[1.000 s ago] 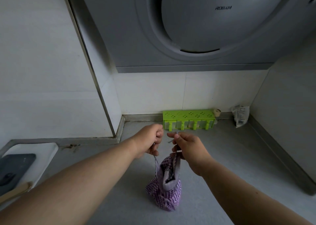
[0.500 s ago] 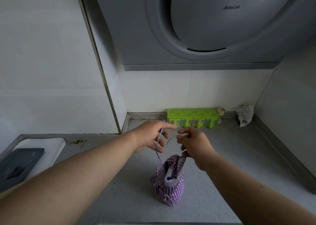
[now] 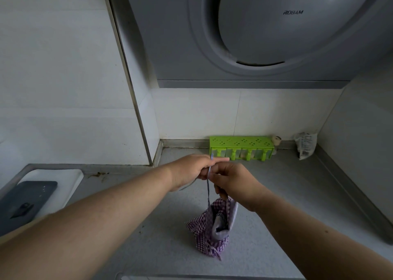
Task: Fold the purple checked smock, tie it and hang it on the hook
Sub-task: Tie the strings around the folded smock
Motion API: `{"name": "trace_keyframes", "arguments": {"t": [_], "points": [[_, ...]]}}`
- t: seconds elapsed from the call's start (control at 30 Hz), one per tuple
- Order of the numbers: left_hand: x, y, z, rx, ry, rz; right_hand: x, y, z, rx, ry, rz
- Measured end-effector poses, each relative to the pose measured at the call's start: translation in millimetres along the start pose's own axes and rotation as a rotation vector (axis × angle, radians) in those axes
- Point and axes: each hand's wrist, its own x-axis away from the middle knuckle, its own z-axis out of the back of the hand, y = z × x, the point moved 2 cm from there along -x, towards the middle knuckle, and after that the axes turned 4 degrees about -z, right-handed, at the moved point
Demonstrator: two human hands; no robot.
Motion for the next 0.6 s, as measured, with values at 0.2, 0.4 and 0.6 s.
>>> {"name": "trace_keyframes", "arguments": {"t": [0.2,0.4,0.6], "points": [[0,-8,1,0.064,0.056,0.094,0,-8,1,0.156,0.092,0.099],[0,-5,8,0.066,0.062,0.22,-7,-6,0,0.111,0.227,0.061],[0,-14,9,-0.208,0.034,0.166,-14,-1,0,0.102,0.253,0.038]]}}
